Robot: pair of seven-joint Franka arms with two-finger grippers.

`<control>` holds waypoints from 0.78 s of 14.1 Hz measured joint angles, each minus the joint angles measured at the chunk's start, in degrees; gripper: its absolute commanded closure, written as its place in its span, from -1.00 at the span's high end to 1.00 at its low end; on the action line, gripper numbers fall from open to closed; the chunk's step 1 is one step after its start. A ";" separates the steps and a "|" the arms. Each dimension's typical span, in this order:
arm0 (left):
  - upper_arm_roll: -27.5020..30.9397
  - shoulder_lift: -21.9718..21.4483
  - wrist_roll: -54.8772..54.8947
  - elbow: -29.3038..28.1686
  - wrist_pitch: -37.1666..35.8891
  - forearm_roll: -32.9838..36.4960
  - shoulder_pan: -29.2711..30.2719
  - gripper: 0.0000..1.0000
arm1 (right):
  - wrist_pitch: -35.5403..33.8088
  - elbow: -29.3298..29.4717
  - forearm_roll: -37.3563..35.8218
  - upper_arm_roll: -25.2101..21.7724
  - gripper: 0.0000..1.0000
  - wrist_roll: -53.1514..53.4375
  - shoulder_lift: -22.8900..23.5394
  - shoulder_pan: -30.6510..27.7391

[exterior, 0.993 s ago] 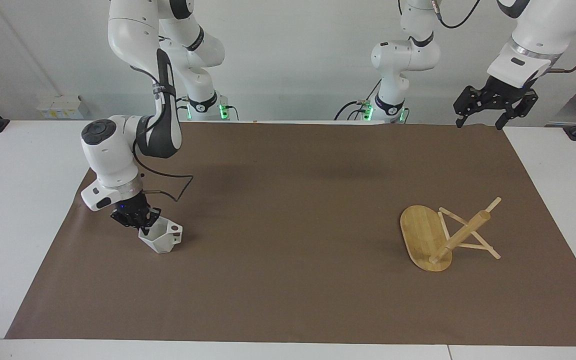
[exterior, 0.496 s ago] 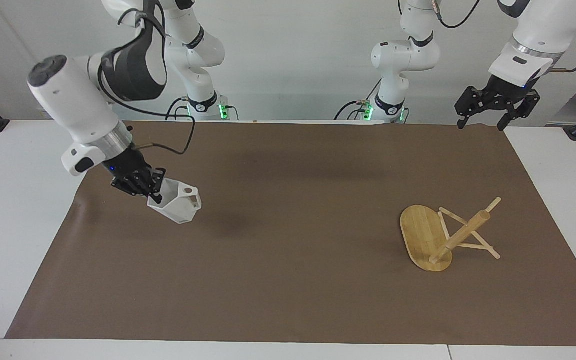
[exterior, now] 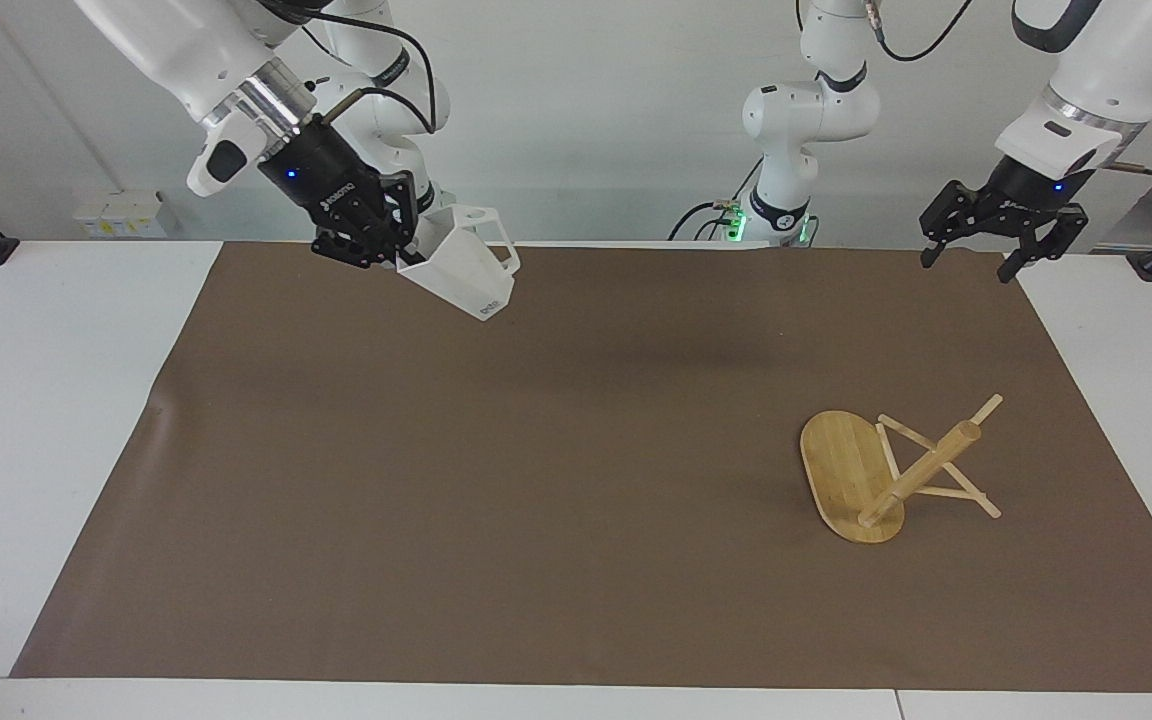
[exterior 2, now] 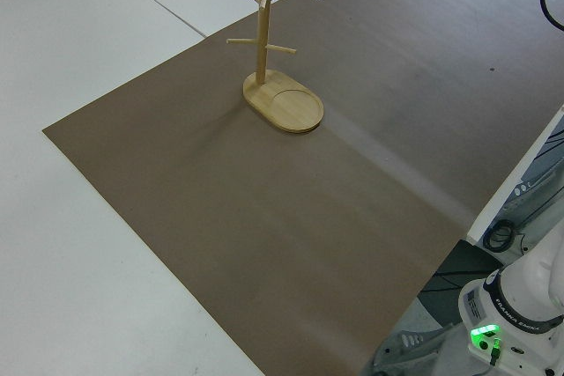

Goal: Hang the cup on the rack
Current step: 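Lift the cup with the right gripper while the left gripper approaches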

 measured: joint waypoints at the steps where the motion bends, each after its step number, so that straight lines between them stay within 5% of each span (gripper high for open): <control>1: -0.07 -0.85 2.40 -2.21 2.00 -1.36 -0.03 1.00 | 0.56 -0.07 0.00 1.47 -1.00 2.44 0.02 0.02; 5: -0.80 -3.11 13.23 -7.38 6.27 -5.79 -0.50 1.00 | 7.18 -1.10 0.01 7.81 -1.00 10.63 1.24 0.06; 11: -1.10 -4.34 35.78 -12.71 11.43 -14.36 -1.38 1.00 | 19.80 -2.02 0.02 16.27 -1.00 11.94 9.52 0.36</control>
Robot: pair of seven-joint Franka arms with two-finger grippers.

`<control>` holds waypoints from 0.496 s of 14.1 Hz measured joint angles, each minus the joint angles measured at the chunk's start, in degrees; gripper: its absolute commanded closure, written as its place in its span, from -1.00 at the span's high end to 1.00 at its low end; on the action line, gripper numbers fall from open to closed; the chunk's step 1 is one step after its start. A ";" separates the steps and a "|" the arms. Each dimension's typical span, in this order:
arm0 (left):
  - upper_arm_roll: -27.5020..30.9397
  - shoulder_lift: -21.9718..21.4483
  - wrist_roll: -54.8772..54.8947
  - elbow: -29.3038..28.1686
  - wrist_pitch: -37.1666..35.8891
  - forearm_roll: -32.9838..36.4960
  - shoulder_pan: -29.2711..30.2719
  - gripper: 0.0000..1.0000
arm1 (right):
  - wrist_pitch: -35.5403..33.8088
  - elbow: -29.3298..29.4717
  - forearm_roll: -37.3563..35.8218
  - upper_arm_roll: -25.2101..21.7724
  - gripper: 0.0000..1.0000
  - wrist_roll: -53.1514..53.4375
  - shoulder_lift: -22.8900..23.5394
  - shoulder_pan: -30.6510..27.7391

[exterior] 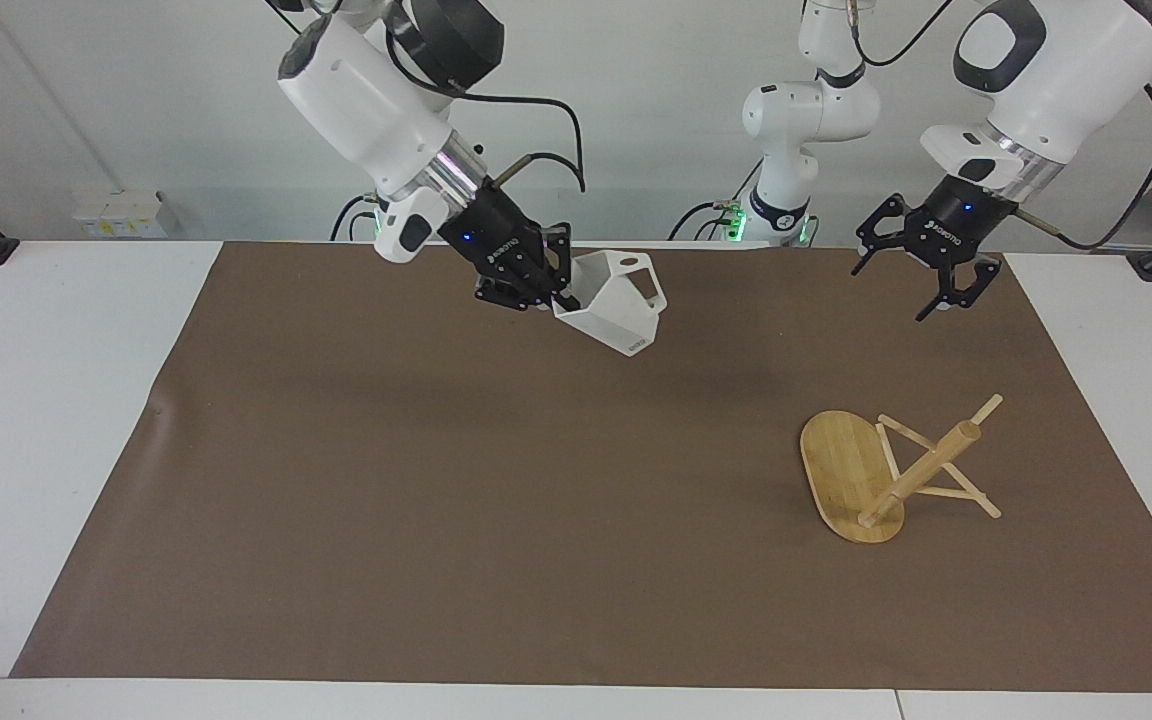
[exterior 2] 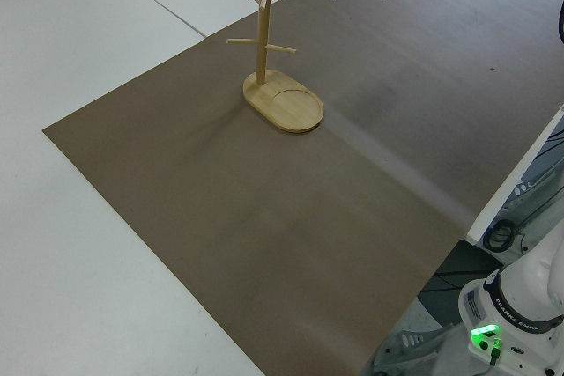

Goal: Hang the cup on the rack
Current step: 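Lift the cup with the right gripper while the left gripper approaches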

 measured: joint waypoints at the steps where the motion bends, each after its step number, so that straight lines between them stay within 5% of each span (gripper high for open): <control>1: 0.00 -0.06 4.28 -0.91 0.77 -2.32 -0.11 1.00 | 1.53 0.02 0.00 0.99 -1.00 0.00 1.23 0.44; 7: 0.04 0.38 23.87 -9.23 10.42 -13.15 -0.61 1.00 | 2.63 0.07 -1.39 4.61 -1.00 0.64 4.41 1.87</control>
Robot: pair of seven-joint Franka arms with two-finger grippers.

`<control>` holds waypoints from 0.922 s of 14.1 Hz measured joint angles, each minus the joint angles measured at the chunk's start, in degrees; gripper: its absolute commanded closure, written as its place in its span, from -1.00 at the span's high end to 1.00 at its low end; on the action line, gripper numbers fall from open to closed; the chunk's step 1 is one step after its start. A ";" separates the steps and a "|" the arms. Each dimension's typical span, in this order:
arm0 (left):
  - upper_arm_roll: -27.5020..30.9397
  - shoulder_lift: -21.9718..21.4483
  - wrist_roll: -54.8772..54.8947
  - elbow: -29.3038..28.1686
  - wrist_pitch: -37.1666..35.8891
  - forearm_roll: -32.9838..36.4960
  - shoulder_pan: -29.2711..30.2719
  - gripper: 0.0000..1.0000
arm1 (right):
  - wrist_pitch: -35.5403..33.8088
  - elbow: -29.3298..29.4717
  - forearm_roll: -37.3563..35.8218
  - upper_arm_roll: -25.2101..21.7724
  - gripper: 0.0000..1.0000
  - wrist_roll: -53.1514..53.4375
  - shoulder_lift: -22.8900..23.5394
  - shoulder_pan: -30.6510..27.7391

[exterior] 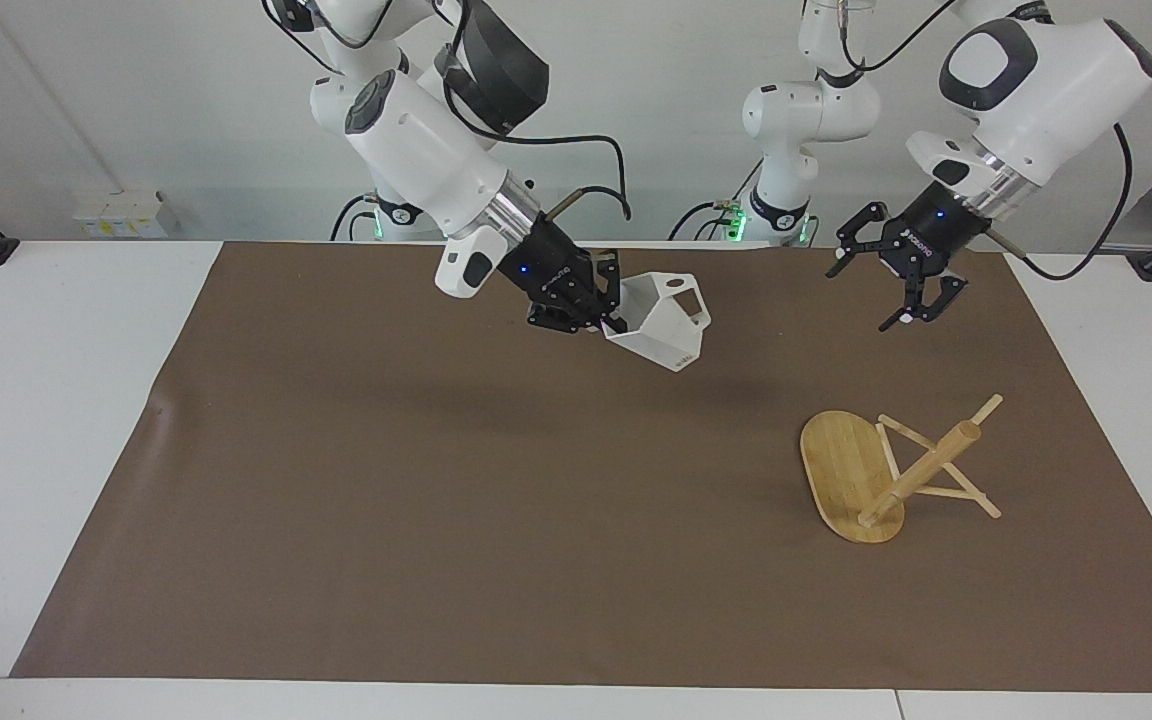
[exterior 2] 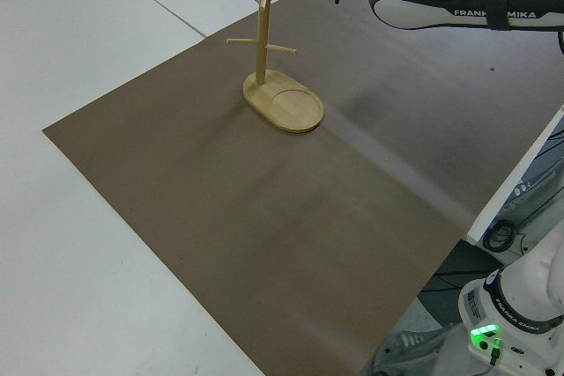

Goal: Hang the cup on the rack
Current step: 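Lift the cup with the right gripper while the left gripper approaches, then grasp the cup rim with the left gripper beside the right gripper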

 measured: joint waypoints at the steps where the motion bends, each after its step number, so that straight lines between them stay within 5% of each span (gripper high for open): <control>1: 0.02 0.53 2.02 -0.62 0.87 -1.69 -0.16 1.00 | 0.79 0.00 -0.18 0.65 -1.00 1.16 0.37 0.05; 13: -0.09 6.16 20.66 -1.08 6.41 -20.51 -6.02 1.00 | 5.28 0.12 -1.85 1.67 -1.00 5.15 2.14 1.60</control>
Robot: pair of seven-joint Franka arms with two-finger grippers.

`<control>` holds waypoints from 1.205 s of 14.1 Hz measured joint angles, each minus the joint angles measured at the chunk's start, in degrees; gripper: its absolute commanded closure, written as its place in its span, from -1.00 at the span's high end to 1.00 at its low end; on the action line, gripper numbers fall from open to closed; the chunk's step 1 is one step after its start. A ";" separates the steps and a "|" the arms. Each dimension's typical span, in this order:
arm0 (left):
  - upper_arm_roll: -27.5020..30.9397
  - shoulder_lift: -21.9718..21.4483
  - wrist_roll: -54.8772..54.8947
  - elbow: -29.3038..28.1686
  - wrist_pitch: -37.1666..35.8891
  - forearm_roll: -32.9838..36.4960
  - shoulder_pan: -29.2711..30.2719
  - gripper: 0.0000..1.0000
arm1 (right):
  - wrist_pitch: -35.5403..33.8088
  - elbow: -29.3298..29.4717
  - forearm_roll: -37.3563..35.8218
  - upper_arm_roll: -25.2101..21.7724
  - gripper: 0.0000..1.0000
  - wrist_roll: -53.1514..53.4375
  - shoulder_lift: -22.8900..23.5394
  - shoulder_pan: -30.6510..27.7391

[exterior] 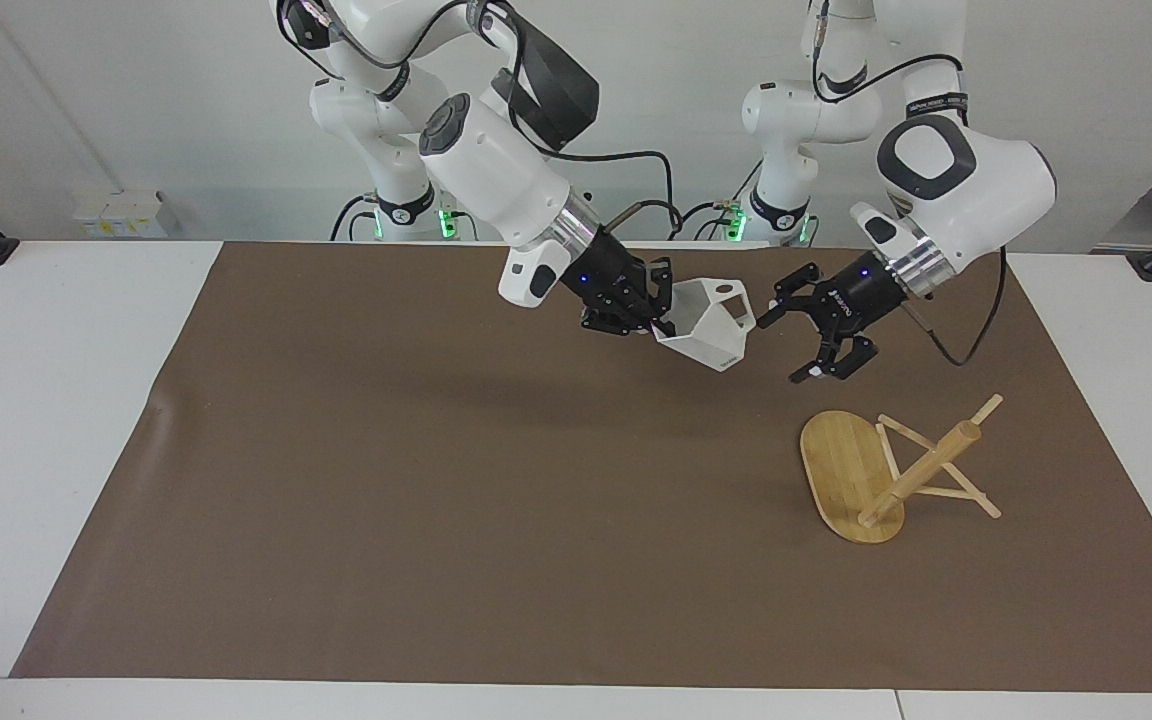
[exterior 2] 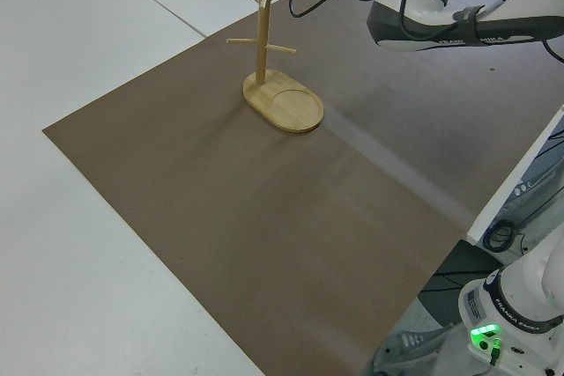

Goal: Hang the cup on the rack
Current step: 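Grasp the cup rim with the left gripper beside the right gripper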

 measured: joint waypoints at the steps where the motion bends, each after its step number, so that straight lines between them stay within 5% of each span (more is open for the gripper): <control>1: -0.05 0.15 0.28 0.00 1.04 -1.50 -1.23 1.00 | -0.01 0.00 0.00 0.02 -1.00 0.00 0.00 0.00; 17: -0.12 0.35 2.10 0.13 3.62 -10.81 -4.83 1.00 | -0.60 0.00 0.00 0.21 -1.00 0.00 0.00 0.00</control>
